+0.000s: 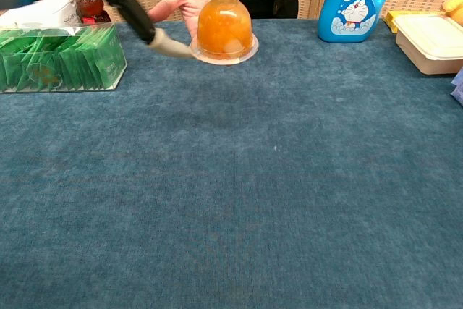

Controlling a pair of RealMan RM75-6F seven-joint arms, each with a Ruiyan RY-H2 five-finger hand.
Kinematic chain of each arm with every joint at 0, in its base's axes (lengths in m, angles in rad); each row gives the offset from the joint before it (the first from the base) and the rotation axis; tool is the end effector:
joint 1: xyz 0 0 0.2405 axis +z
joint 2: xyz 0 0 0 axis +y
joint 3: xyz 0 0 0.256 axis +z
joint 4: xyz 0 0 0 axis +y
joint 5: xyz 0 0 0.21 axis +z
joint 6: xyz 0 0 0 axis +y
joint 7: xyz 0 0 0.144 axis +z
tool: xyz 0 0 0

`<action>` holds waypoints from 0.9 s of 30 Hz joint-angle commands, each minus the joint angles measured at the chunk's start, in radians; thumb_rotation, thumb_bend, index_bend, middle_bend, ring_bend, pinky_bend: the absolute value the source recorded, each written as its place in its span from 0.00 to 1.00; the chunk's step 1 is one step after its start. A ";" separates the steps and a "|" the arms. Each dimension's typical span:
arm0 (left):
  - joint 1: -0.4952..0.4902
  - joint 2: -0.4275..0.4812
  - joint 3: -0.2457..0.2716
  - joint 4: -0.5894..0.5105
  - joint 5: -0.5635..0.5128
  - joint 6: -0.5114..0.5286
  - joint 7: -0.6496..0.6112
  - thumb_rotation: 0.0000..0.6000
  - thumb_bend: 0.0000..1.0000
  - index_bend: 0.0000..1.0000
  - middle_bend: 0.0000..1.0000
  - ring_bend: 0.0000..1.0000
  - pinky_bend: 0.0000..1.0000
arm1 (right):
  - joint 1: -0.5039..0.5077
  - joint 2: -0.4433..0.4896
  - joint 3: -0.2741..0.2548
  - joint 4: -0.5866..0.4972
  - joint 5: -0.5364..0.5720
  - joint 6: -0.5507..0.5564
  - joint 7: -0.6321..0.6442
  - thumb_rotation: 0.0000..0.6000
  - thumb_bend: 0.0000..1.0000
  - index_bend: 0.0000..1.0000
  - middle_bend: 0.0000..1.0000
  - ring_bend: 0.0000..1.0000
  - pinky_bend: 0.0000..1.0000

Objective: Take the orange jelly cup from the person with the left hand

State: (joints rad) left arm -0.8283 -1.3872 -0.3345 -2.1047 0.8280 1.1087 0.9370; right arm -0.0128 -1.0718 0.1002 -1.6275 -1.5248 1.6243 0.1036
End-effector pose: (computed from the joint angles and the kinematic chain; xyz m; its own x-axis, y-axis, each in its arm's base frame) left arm -0.0223 0.2930 0.0457 0.5191 0.1433 0.8426 0.7673 -0.5125 -0.3855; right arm -0.3120 -0.1592 0.1965 0.3308 0.1520 0.9314 -0.9436 0.0361 0.3292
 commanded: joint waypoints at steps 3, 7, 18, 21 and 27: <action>-0.144 -0.126 -0.046 0.120 -0.156 0.041 0.069 1.00 0.15 0.00 0.00 0.00 0.02 | 0.001 0.002 0.000 0.002 -0.001 -0.001 0.008 1.00 0.16 0.09 0.01 0.01 0.00; -0.194 -0.160 -0.038 0.157 -0.196 0.090 0.108 1.00 0.18 0.00 0.00 0.00 0.02 | -0.001 0.006 0.002 0.005 0.005 0.000 0.023 1.00 0.16 0.09 0.01 0.01 0.00; -0.238 -0.186 -0.025 0.192 -0.236 0.169 0.105 1.00 0.27 0.00 0.00 0.00 0.04 | -0.001 0.011 0.006 0.005 0.013 -0.003 0.039 1.00 0.16 0.09 0.01 0.01 0.00; -0.243 -0.191 -0.020 0.194 -0.247 0.186 0.103 1.00 0.30 0.00 0.01 0.03 0.11 | -0.002 0.011 0.006 0.004 0.014 -0.003 0.038 1.00 0.16 0.09 0.01 0.01 0.00; -0.251 -0.199 -0.009 0.203 -0.236 0.207 0.086 1.00 0.32 0.01 0.10 0.12 0.21 | -0.001 0.011 0.006 0.002 0.016 -0.006 0.036 1.00 0.16 0.09 0.01 0.01 0.00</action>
State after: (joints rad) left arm -1.0779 -1.5846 -0.3459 -1.9031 0.5890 1.3132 1.0261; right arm -0.0135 -1.0605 0.1067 -1.6253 -1.5092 1.6183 0.1394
